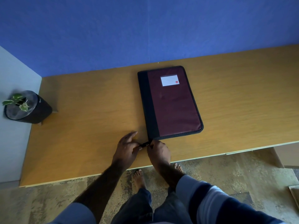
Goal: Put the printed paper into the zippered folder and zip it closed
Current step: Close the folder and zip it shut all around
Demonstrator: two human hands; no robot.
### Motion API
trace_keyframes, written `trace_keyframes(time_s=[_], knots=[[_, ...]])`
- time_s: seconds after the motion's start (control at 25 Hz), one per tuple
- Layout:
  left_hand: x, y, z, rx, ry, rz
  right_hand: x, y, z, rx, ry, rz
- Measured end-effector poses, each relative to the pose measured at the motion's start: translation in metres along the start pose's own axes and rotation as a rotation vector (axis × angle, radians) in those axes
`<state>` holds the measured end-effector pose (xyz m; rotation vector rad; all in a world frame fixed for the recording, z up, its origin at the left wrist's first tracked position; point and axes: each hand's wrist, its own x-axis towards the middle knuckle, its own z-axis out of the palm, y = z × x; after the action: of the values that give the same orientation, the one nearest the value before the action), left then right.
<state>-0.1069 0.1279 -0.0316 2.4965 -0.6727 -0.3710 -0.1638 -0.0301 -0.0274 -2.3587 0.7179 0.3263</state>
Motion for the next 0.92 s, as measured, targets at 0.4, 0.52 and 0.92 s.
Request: trace_keyframes(time_s=[0.4,0.52,0.92], knots=[[0.001,0.002,0.000,0.015,0.012,-0.042,0.018,0.032,-0.033,-0.104,0.095,-0.026],[0.002,0.003,-0.002,0.027,0.008,-0.051,0.022,0.044,-0.043,-0.117,0.128,-0.033],[0.003,0.008,-0.002,0.112,0.002,-0.087,0.036,0.091,-0.081,-0.093,0.190,0.017]])
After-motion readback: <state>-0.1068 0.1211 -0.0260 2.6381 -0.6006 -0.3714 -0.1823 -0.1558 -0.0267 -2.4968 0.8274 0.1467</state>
